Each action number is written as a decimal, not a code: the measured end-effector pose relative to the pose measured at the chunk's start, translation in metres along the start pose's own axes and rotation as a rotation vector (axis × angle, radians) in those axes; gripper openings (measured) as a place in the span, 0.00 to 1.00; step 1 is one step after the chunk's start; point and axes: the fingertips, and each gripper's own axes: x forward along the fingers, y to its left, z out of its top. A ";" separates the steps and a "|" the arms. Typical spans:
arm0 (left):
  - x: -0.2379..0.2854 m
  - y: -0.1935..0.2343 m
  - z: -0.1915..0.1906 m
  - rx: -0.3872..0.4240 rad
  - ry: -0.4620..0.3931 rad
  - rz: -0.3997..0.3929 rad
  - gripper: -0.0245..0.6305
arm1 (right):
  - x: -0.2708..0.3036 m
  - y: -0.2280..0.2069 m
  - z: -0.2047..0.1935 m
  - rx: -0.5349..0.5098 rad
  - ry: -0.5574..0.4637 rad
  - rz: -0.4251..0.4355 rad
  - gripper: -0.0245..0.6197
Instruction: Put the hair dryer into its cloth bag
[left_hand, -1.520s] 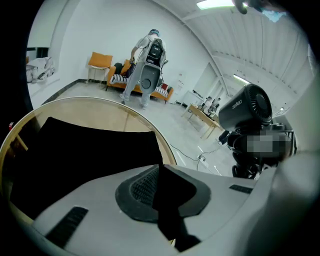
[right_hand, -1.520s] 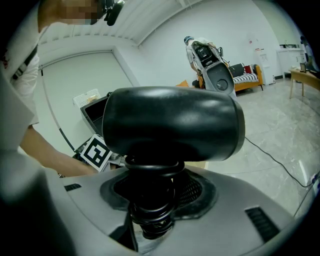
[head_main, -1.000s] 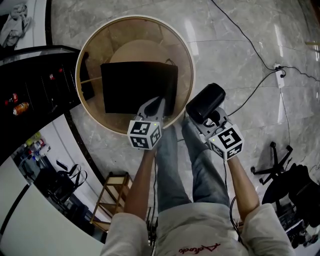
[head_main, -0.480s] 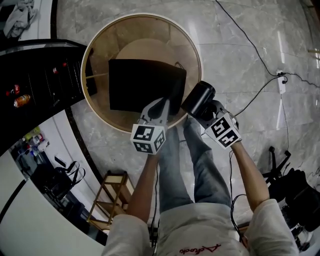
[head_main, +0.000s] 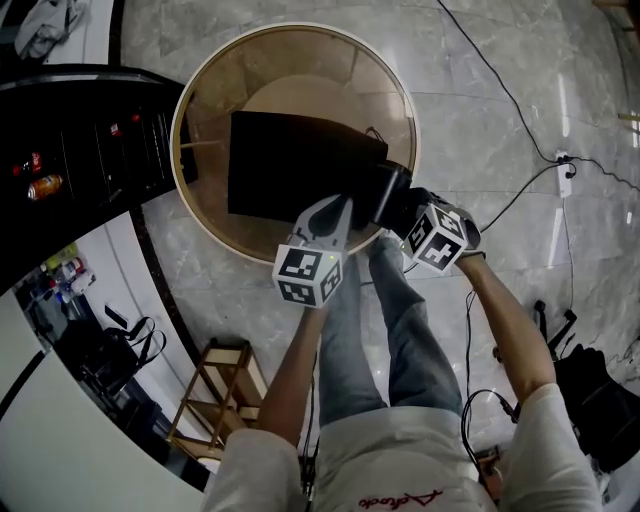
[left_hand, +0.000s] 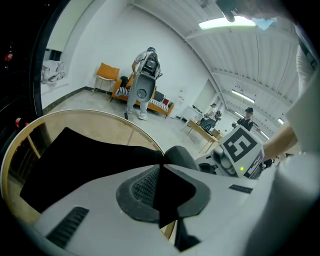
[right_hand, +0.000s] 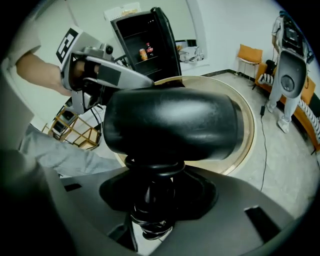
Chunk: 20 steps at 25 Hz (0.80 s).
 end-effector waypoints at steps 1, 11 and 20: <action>-0.001 -0.001 0.000 0.002 0.000 -0.004 0.11 | 0.003 0.000 0.000 -0.011 0.018 0.005 0.35; -0.008 -0.010 0.003 -0.002 -0.015 -0.044 0.11 | 0.026 0.004 0.007 -0.115 0.179 0.071 0.35; -0.015 -0.010 0.003 -0.030 -0.027 -0.085 0.11 | 0.043 0.001 0.032 -0.225 0.226 0.091 0.35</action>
